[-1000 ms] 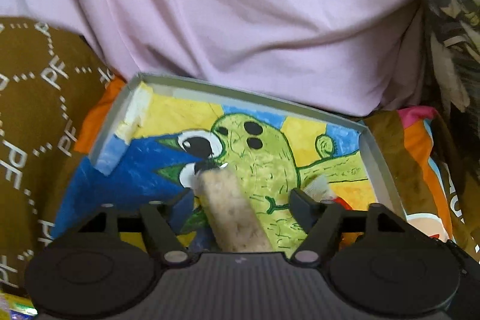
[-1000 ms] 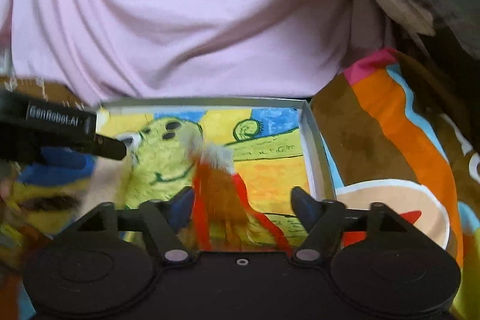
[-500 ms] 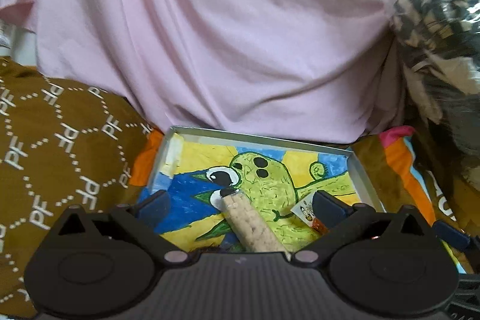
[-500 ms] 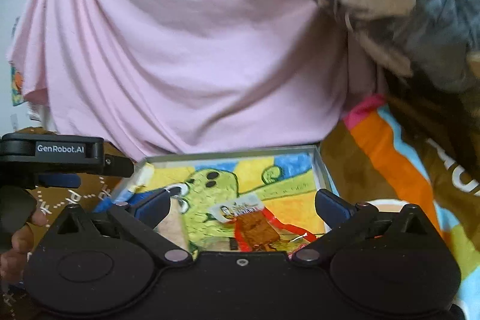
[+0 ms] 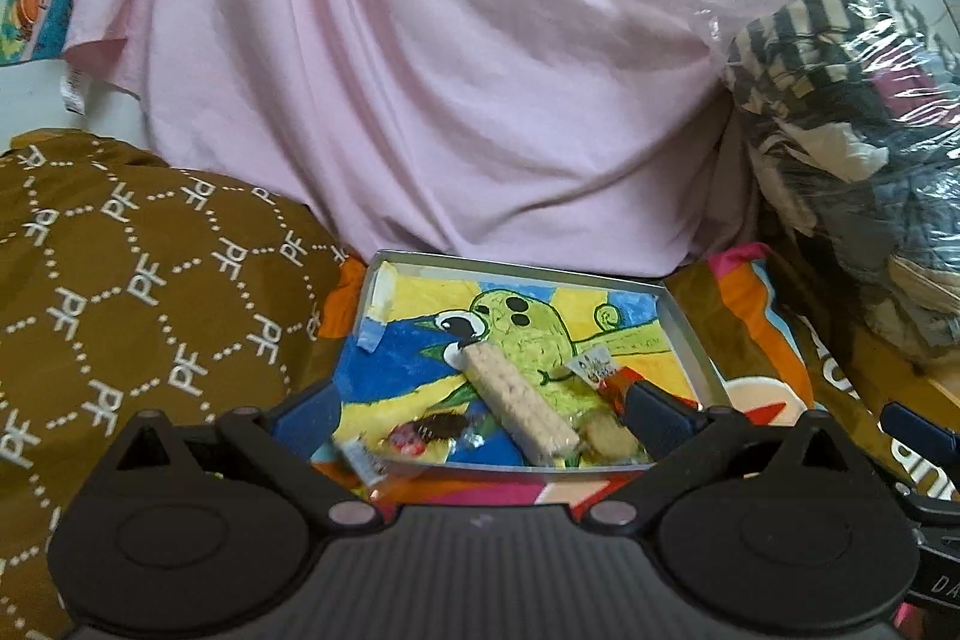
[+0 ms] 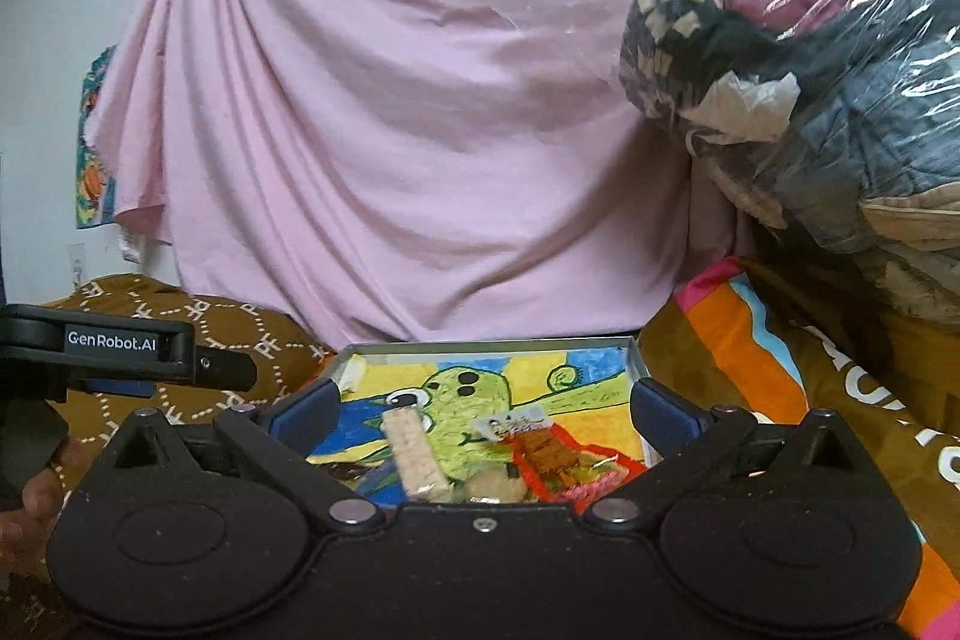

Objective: Organize snacks
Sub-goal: 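Lower the rice-cake bar with the left gripper and open it while the right gripper releases the meat stick, then withdraw both grippers from the tray toward the gold pouch and quail-egg pack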

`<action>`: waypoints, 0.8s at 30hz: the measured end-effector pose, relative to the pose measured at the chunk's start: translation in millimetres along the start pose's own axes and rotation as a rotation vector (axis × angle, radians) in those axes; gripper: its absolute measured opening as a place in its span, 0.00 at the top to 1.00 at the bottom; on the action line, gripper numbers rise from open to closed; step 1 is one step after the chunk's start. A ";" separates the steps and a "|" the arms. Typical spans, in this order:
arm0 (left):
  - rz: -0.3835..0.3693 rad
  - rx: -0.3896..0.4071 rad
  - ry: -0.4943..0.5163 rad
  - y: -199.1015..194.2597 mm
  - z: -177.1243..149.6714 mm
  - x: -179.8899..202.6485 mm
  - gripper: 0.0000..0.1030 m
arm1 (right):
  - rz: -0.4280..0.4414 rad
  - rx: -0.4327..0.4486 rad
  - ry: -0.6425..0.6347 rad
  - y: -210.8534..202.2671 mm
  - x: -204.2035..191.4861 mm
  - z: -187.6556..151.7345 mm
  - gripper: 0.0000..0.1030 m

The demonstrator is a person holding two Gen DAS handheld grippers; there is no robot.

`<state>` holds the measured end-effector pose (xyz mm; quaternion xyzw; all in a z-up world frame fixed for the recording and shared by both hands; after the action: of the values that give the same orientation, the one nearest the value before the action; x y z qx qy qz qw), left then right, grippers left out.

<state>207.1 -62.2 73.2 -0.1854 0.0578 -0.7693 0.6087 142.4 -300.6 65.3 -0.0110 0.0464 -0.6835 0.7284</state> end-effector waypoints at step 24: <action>0.034 -0.092 0.040 -67.2 -72.1 -17.1 0.00 | -0.001 -0.147 -0.048 -84.0 -39.5 -45.7 0.01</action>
<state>123.2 -38.7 24.0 -0.1969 0.1084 -0.7589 0.6112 52.7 -264.6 28.6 -0.0811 0.0790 -0.6781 0.7262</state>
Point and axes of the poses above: each gripper's, at about its wrist camera, not at the fingertips, and y roughly the way its jaws point, x to its right, z to its top, the point moved 1 cm from there along y, roughly the way its jaws point, and after that the axes turned 6 degrees about x, right-handed, at the moved point
